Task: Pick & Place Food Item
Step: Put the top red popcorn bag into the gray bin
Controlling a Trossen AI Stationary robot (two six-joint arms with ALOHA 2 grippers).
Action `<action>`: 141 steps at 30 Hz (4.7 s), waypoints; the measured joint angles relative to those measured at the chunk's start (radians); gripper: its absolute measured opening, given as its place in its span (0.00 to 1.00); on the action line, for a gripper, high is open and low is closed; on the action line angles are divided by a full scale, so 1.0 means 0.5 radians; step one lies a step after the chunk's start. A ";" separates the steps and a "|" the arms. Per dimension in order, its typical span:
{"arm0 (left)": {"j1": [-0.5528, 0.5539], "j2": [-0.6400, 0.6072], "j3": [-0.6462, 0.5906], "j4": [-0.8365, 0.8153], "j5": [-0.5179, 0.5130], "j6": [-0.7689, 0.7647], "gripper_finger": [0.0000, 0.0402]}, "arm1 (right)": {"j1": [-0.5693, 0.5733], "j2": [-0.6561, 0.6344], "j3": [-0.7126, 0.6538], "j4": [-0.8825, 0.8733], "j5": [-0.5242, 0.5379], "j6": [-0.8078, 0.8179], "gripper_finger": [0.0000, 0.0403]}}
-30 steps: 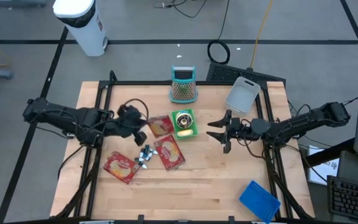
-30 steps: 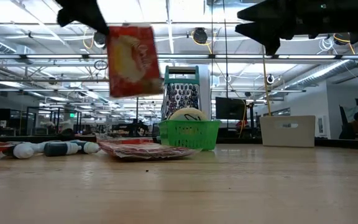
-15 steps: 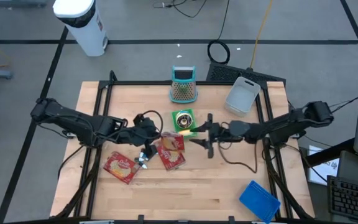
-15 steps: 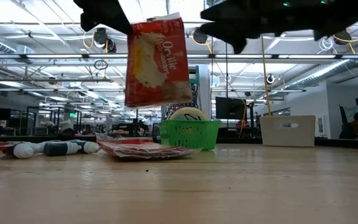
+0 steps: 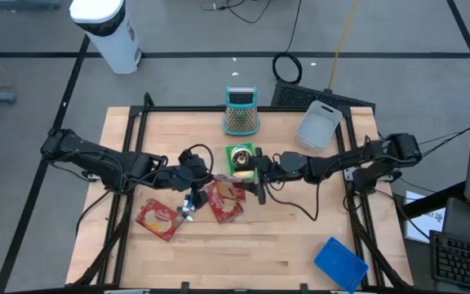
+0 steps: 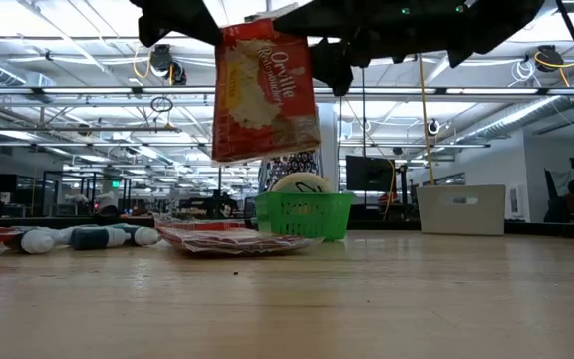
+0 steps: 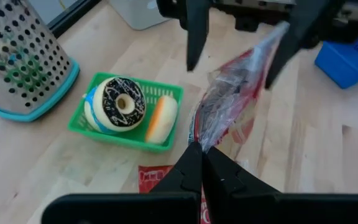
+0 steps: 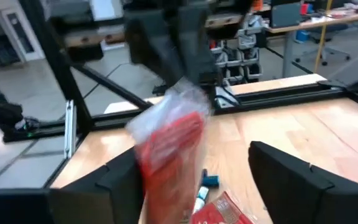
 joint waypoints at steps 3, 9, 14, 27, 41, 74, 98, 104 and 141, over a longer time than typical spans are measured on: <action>0.000 0.000 0.000 -0.011 -0.001 -0.003 0.00 | -0.017 -0.013 0.002 -0.052 -0.006 0.073 0.54; 0.000 0.000 0.000 -0.011 -0.001 -0.006 0.00 | -0.017 -0.024 0.002 -0.072 -0.014 0.049 0.28; 0.000 0.000 0.000 -0.007 -0.001 -0.015 0.00 | -0.018 -0.025 0.002 -0.065 -0.149 -0.085 0.04; 0.047 -0.065 -0.005 0.143 -0.019 0.077 0.26 | -0.001 -0.029 0.002 -0.053 -0.220 -0.139 0.02; -0.091 -0.499 -0.002 0.124 -0.605 0.333 0.51 | -0.012 -0.288 -0.112 -0.160 -0.221 -0.169 0.02; -0.298 -1.588 -1.160 0.825 -0.711 0.744 0.48 | -1.443 -1.618 -0.549 -1.127 -0.164 -0.371 0.02; -0.299 -1.781 -1.160 0.463 -0.530 0.668 0.48 | -1.887 -1.947 -0.548 -1.642 0.146 -0.473 0.02; -0.299 -1.977 -1.160 0.387 -0.501 0.706 0.48 | -1.887 -1.980 -0.639 -1.643 0.154 -0.443 0.02; -0.299 -2.013 -1.160 0.302 -0.594 0.478 0.48 | -1.885 -1.955 -1.189 -1.188 0.203 -0.347 0.25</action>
